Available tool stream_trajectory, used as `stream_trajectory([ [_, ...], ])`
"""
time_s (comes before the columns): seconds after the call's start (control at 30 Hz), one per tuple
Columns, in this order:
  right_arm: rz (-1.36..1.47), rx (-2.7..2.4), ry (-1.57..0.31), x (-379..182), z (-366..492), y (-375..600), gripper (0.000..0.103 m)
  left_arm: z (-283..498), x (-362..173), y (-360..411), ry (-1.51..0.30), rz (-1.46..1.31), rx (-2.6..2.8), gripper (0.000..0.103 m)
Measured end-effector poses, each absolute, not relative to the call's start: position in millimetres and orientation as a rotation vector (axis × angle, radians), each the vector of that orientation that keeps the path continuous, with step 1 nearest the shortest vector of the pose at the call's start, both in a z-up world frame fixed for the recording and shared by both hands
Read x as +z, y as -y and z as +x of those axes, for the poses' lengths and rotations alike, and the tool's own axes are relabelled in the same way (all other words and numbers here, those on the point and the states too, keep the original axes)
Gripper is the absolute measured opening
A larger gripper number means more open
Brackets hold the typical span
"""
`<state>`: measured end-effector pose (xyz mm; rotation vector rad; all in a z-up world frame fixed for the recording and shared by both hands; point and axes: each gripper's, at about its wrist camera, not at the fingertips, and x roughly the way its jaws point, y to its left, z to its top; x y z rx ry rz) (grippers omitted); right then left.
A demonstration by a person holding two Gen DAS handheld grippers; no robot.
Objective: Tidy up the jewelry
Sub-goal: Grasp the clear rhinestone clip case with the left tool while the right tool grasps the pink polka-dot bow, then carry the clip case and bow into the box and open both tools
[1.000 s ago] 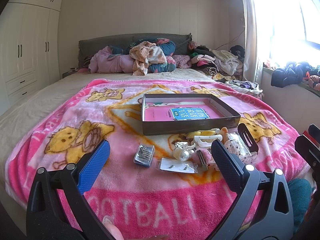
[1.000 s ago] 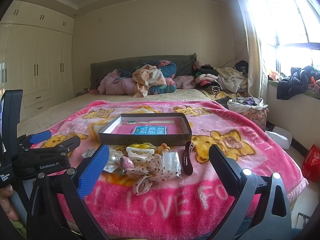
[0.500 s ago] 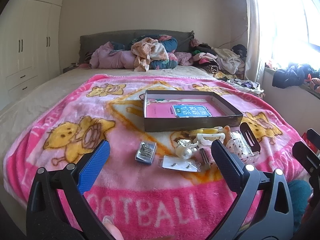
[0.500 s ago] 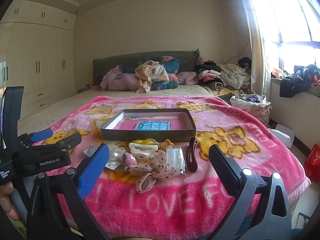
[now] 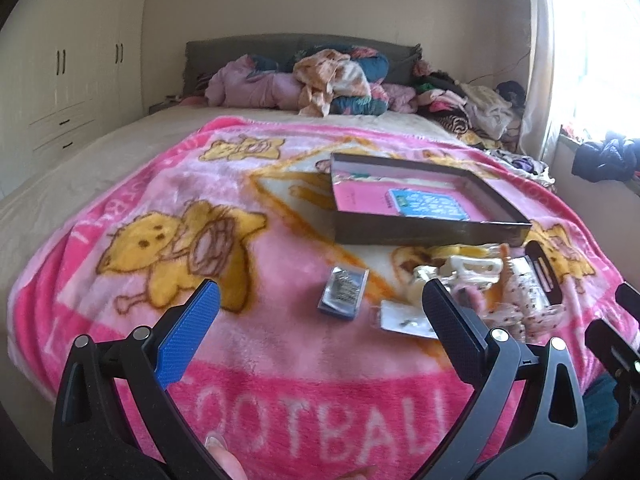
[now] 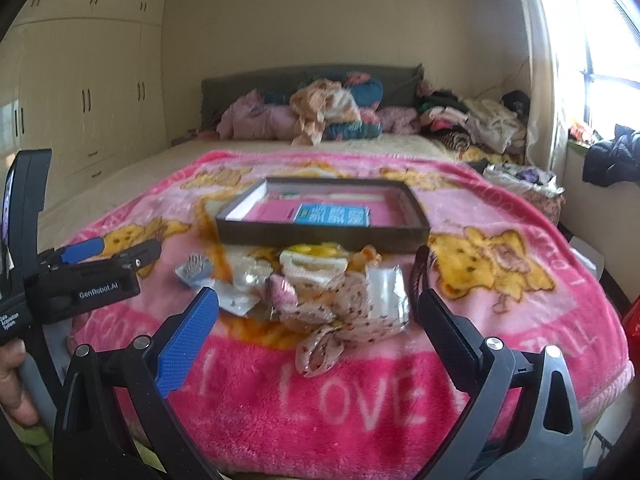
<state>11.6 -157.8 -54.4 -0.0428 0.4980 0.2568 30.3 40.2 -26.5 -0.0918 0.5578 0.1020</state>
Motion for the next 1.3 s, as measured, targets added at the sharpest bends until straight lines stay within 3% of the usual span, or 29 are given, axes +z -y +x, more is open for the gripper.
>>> stream_trajectory([
  [0.57, -0.094, 0.221, -0.744, -101, 70, 144, 0.095, 83, -66, -54, -0.71, -0.11, 0.012, 0.092],
  [0.8, -0.1, 0.205, -0.815, -112, 83, 144, 0.068, 104, -71, -50, -0.746, -0.119, -0.036, 0.092],
  [0.87, -0.115, 0.205, -0.83, -116, 86, 142, 0.06, 108, -73, -49, -0.759, -0.119, -0.045, 0.085],
  [1.0, -0.125, 0.215, -0.847, -119, 89, 140, 0.034, 114, -78, -49, -0.787, -0.124, -0.065, 0.067],
  [1.07, -0.124, 0.221, -0.843, -118, 89, 140, 0.027, 114, -80, -49, -0.79, -0.12, -0.064, 0.047],
  [1.1, -0.121, 0.225, -0.838, -117, 88, 140, 0.021, 115, -80, -49, -0.793, -0.118, -0.063, 0.044],
  [1.2, -0.11, 0.251, -0.809, -111, 86, 141, 0.015, 114, -80, -50, -0.788, -0.123, -0.078, 0.027],
  [1.3, -0.099, 0.263, -0.786, -105, 82, 142, 0.013, 112, -77, -47, -0.783, -0.117, -0.091, 0.025],
])
